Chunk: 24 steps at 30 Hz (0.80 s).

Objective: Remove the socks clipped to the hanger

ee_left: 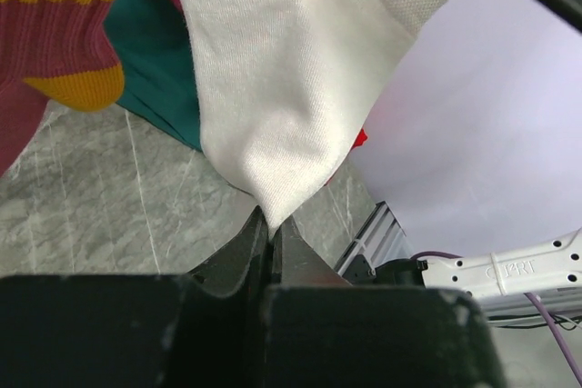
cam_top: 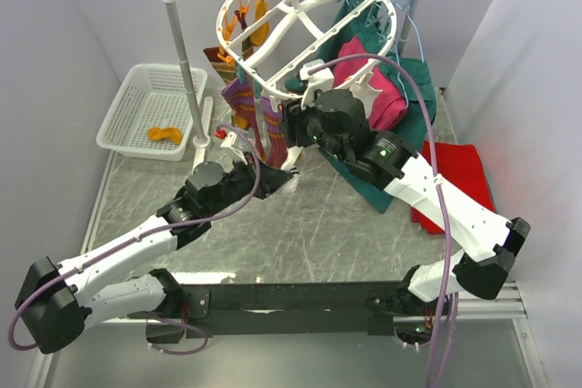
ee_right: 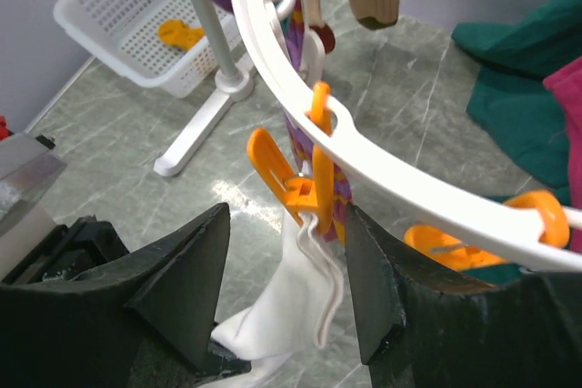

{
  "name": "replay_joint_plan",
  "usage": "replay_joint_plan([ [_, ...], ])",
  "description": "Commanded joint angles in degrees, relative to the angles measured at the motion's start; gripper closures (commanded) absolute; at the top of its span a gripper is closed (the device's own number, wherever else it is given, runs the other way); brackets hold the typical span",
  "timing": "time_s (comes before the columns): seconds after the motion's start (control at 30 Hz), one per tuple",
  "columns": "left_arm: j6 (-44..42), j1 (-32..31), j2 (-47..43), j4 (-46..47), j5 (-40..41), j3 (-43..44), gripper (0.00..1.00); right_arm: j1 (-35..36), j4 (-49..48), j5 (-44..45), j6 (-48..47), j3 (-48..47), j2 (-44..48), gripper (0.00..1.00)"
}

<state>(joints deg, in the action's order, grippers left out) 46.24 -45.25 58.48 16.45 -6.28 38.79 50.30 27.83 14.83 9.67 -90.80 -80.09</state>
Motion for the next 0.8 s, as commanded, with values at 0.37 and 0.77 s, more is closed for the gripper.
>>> replay_joint_plan([
  [0.37,0.70,-0.10,-1.79,1.92,-1.10,-0.82,0.99,0.50,-9.99,3.01,-4.66,-1.30,-2.70,0.48],
  [0.77,1.22,-0.10,-3.02,-0.19,0.66,-4.42,0.99,0.50,-10.96,3.63,-5.89,0.36,-2.43,0.98],
])
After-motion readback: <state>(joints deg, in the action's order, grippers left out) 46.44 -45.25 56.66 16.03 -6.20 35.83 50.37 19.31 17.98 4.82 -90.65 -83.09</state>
